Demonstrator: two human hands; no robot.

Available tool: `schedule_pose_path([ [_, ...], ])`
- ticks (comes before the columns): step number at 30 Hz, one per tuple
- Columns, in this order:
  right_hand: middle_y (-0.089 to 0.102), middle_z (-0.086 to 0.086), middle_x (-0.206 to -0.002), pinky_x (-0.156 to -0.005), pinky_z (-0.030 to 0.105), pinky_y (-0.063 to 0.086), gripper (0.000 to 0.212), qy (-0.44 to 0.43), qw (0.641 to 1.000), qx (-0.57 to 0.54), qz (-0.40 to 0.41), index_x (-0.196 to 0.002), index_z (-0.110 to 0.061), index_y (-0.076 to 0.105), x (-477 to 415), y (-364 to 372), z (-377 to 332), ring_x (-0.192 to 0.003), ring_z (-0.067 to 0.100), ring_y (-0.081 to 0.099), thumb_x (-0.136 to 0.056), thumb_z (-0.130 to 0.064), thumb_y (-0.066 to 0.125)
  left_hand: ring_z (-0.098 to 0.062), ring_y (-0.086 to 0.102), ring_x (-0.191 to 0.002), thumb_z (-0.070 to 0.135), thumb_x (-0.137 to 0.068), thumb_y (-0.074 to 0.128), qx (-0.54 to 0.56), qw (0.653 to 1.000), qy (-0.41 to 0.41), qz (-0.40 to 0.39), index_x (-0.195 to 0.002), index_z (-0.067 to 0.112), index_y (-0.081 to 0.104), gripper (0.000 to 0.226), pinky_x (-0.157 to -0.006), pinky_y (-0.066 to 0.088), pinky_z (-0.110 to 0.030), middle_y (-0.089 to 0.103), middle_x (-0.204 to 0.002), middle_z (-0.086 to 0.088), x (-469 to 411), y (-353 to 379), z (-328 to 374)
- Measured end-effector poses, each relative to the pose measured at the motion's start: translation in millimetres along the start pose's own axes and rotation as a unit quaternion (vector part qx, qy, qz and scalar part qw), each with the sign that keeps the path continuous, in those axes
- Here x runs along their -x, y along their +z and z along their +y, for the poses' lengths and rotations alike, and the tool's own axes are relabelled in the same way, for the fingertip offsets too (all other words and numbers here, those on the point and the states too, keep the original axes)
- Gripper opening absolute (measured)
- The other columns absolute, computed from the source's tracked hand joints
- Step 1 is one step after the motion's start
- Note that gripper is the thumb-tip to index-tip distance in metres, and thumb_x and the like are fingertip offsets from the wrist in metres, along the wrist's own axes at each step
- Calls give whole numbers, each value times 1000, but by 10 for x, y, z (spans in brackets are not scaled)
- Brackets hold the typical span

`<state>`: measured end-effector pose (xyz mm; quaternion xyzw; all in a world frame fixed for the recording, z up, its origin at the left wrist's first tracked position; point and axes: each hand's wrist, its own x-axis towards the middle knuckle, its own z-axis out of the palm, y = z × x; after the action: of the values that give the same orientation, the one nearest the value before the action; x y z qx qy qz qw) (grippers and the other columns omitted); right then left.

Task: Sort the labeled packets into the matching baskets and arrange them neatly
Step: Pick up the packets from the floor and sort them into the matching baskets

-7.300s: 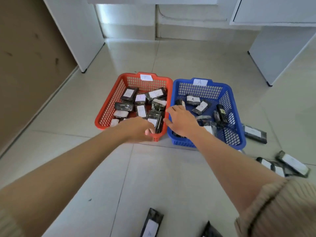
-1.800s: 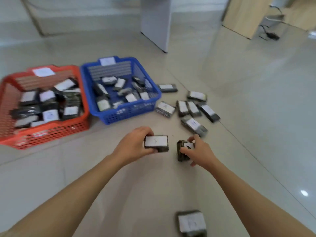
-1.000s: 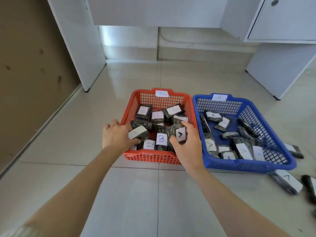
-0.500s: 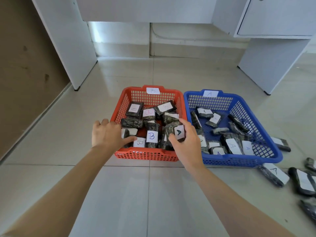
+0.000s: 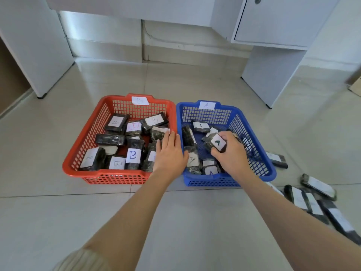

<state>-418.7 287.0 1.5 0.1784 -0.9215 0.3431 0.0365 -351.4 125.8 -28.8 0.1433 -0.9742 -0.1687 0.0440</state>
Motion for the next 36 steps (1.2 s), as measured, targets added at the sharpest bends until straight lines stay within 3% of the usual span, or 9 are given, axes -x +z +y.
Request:
schedule_pose_path([
  [5, 53, 10, -129, -80, 37, 45, 47, -55, 970, 174, -160, -130, -16, 40, -318, 270, 3, -110, 31, 52, -88, -13, 60, -25, -5, -146, 32, -101, 26, -4, 1000, 13, -5, -149, 2, 3, 62, -119, 3, -37, -4, -158, -14, 41, -24, 32],
  [9, 55, 15, -124, -81, 43, 49, 49, -56, 940, 278, -189, -133, -17, 39, -458, 326, 37, -109, 34, 52, -88, 0, 51, -22, 3, -146, 28, -102, 27, 49, 998, -2, -29, -150, 4, 1, 60, -114, 21, -34, -10, -158, -10, 70, -30, 60],
  [12, 52, 13, -133, -90, 41, 45, 55, -51, 931, 294, -212, -137, -21, 40, -495, 325, 144, -120, 32, 47, -87, -2, 53, -23, 7, -145, 27, -101, 30, 59, 998, 10, -12, -150, 4, 7, 59, -115, 18, -35, -4, -158, -12, 65, -18, 62],
  [14, 39, 10, -148, -106, 36, 33, 58, -51, 940, 245, -230, -143, -19, 37, -463, 298, 189, -133, 28, 38, -89, -10, 58, -23, 9, -145, 31, -101, 30, 55, 998, 7, -13, -150, 6, 7, 60, -115, 18, -34, -4, -158, -10, 61, -13, 51],
  [17, 30, 7, -153, -115, 32, 17, 55, -72, 974, 128, -173, -143, -19, 39, -239, 166, 192, -142, 23, 23, -91, -14, 57, -23, 11, -145, 34, -100, 34, 52, 999, 7, -8, -150, 8, 10, 62, -115, 19, -34, -1, -159, -7, 43, -20, 20],
  [22, 53, 7, -133, -105, 32, 32, 43, -45, 999, 20, -8, -131, -15, 53, 646, -290, 281, -129, 25, 42, -88, -11, 56, -33, 25, -138, 26, -96, 45, 83, 995, 15, 44, -139, -3, 36, 53, -114, 18, -37, 25, -151, -22, 199, 0, 82],
  [28, 47, 0, -140, -104, 25, 28, 42, 60, 996, 54, -42, -134, -21, 48, 1947, -794, 670, -133, 16, 34, -92, -18, 54, -39, 38, -129, 12, -92, 55, 161, 975, 129, 84, -132, -7, 45, 45, -110, 24, -38, 45, -135, -25, 1014, 285, 755],
  [33, 52, 0, -132, -100, 32, 38, 35, 129, 983, 97, -89, -127, -22, 53, 2678, -1076, 992, -127, 16, 40, -92, -25, 54, -24, 52, -98, 28, -86, 50, 218, 927, 304, 26, -103, 7, 62, 29, -90, 37, -31, 61, -101, -9, 2017, 533, 1357],
  [36, 54, 2, -129, -98, 36, 40, 34, 174, 975, 113, -86, -126, -20, 53, 2974, -1202, 1233, -126, 19, 40, -92, -23, 55, -14, 50, -90, 38, -85, 52, 227, 865, 435, -109, -98, 10, 62, 33, -83, 39, -23, 61, -94, -2, 2571, 598, 1506],
])
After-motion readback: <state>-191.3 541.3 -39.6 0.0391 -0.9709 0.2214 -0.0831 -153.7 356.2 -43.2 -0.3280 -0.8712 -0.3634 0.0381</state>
